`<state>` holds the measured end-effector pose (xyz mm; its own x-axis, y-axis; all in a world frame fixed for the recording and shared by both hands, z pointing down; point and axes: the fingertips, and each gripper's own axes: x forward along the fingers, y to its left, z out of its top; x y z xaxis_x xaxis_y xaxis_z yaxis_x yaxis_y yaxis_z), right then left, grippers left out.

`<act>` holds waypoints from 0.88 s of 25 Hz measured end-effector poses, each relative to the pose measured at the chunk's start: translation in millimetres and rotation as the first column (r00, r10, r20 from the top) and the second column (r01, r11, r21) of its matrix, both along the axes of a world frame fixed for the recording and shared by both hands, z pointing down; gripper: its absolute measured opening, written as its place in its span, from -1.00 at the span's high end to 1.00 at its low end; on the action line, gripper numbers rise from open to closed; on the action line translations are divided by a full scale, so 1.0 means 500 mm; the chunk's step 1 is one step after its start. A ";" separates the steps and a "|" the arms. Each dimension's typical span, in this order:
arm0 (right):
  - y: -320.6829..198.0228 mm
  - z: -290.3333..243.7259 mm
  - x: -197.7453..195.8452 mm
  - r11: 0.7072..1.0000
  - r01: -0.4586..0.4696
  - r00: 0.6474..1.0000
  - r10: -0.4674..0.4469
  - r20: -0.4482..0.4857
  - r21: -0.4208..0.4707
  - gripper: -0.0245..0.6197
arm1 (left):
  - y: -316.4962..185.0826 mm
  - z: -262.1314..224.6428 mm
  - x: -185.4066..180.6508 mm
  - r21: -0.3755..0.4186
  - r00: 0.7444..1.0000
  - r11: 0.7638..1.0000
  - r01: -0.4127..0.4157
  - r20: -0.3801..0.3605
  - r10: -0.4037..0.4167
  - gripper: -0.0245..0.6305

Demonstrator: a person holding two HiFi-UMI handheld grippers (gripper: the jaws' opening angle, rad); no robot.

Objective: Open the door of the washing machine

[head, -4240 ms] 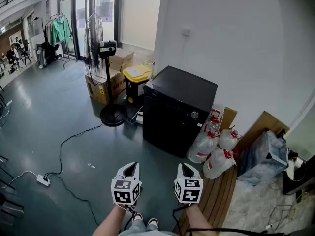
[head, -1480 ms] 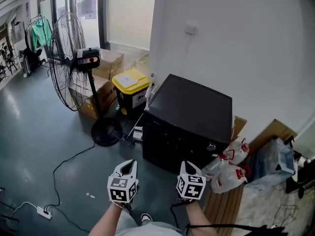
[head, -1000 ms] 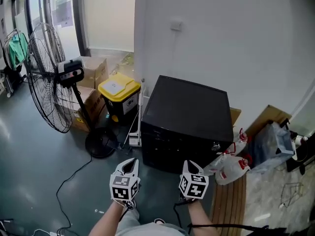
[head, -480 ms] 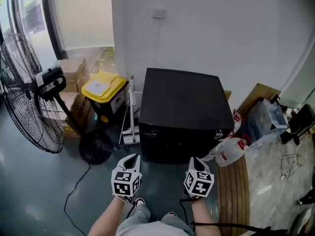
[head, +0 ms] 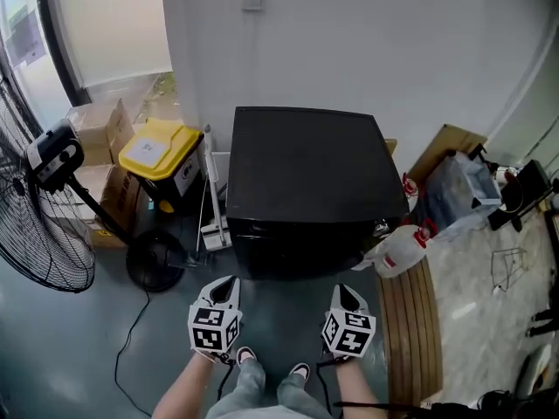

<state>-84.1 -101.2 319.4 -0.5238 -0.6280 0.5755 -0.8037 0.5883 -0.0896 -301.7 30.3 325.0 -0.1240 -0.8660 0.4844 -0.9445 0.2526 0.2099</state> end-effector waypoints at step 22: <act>-0.079 0.230 -0.013 0.988 -0.095 0.995 0.096 0.001 -0.124 0.91 | -0.077 0.246 -0.016 -0.106 0.996 0.991 -0.083 -0.038 0.080 0.91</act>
